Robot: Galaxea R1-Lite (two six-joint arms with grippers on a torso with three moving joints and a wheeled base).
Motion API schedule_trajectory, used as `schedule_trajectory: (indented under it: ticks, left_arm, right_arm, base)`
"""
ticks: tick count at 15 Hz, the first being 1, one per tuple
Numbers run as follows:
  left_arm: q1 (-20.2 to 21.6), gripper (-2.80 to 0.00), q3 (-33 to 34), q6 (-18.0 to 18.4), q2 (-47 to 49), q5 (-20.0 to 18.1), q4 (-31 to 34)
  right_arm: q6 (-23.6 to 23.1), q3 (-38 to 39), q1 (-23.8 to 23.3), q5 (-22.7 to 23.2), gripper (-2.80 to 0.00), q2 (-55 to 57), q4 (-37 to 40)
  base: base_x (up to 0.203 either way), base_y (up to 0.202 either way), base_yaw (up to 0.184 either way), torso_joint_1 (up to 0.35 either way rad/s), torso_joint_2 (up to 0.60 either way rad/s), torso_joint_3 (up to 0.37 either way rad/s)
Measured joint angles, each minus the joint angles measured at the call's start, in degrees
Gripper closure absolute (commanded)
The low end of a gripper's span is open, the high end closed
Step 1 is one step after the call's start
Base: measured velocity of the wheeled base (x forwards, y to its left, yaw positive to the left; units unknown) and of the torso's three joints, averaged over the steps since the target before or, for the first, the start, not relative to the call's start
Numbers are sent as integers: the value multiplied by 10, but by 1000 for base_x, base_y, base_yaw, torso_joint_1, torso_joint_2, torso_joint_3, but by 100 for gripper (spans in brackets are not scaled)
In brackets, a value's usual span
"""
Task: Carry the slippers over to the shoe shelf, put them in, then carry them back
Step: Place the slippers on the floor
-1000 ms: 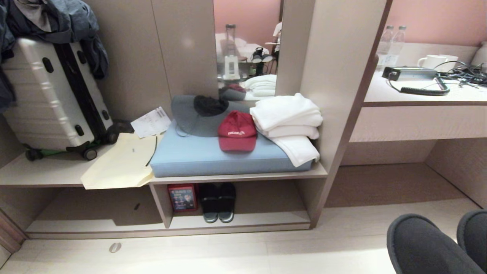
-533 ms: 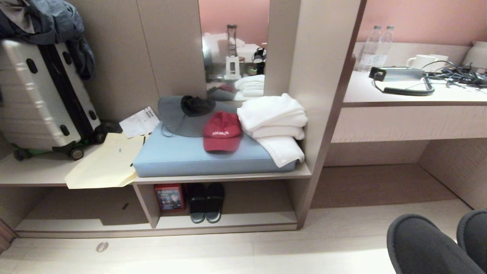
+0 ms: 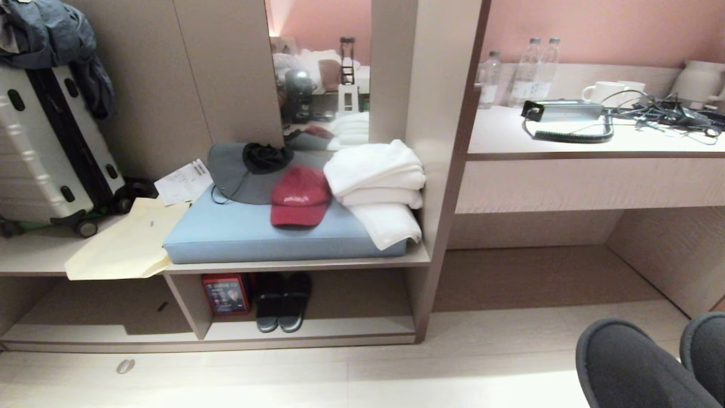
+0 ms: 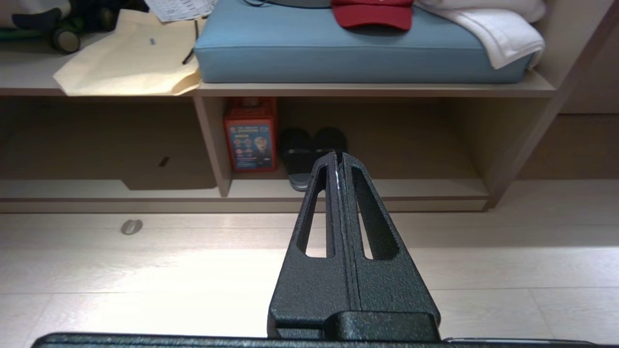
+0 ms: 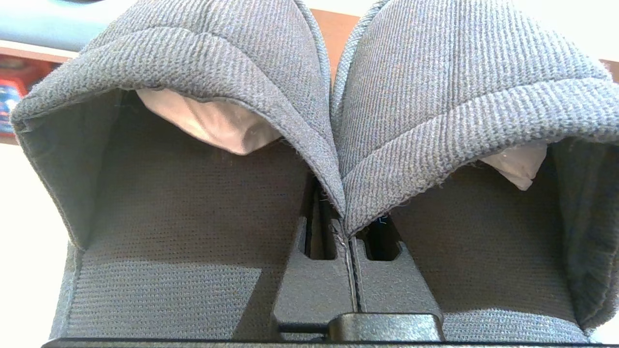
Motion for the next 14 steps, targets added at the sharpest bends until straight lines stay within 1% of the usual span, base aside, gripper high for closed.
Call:
schedule_trajectory:
  ticks: [14]
  left_arm:
    - [0,0,0,0,0,0,0]
  right_arm:
    - [0,0,0,0,0,0,1]
  base:
    - [0,-198,2,3,2,2]
